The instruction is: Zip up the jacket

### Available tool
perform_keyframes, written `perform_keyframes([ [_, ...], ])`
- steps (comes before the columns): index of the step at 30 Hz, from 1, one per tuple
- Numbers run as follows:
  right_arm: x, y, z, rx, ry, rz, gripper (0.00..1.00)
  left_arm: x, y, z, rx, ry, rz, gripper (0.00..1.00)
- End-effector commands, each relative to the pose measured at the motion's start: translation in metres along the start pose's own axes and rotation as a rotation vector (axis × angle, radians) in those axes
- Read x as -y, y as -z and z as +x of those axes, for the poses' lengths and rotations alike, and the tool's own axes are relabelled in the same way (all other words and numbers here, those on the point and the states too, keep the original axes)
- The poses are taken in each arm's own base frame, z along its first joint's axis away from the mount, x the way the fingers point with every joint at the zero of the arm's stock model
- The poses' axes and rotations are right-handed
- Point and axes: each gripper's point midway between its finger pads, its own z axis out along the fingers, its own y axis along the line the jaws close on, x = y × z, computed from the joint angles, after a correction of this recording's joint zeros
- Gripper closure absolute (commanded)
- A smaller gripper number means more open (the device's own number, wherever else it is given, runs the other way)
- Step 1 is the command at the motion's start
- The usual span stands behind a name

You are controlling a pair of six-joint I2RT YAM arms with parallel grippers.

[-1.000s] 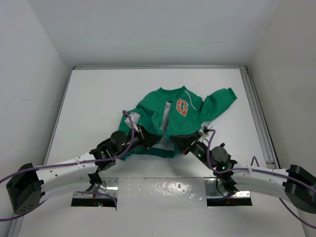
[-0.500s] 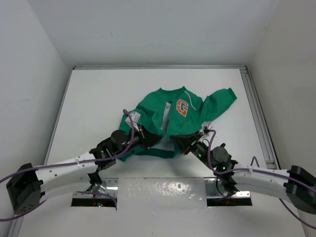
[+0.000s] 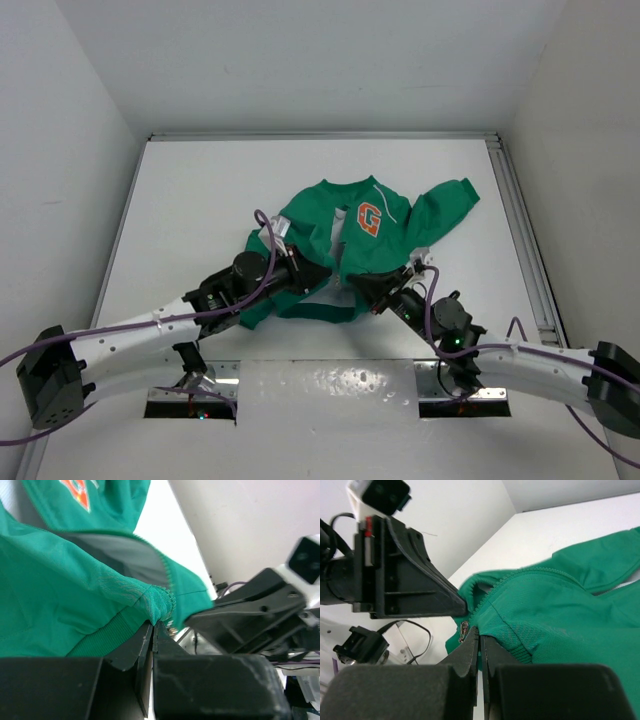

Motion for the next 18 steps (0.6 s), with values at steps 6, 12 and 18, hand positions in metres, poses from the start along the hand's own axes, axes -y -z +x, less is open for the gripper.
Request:
perform_keyframes([
  [6, -0.0081, 0.0004, -0.0179, 0.056, 0.048, -0.03, 1.0, 0.0082, -0.0036, -0.0101, 0.015, 0.014, 0.0, 1.0],
  [12, -0.002, 0.0014, -0.0143, 0.045, 0.062, -0.004, 1.0, 0.0124, -0.0008, -0.0112, 0.019, 0.013, 0.023, 1.0],
  [18, -0.0039, -0.0002, -0.0158, 0.048, 0.073, -0.012, 1.0, 0.0166, -0.0007, -0.0087, 0.005, 0.016, 0.047, 1.0],
])
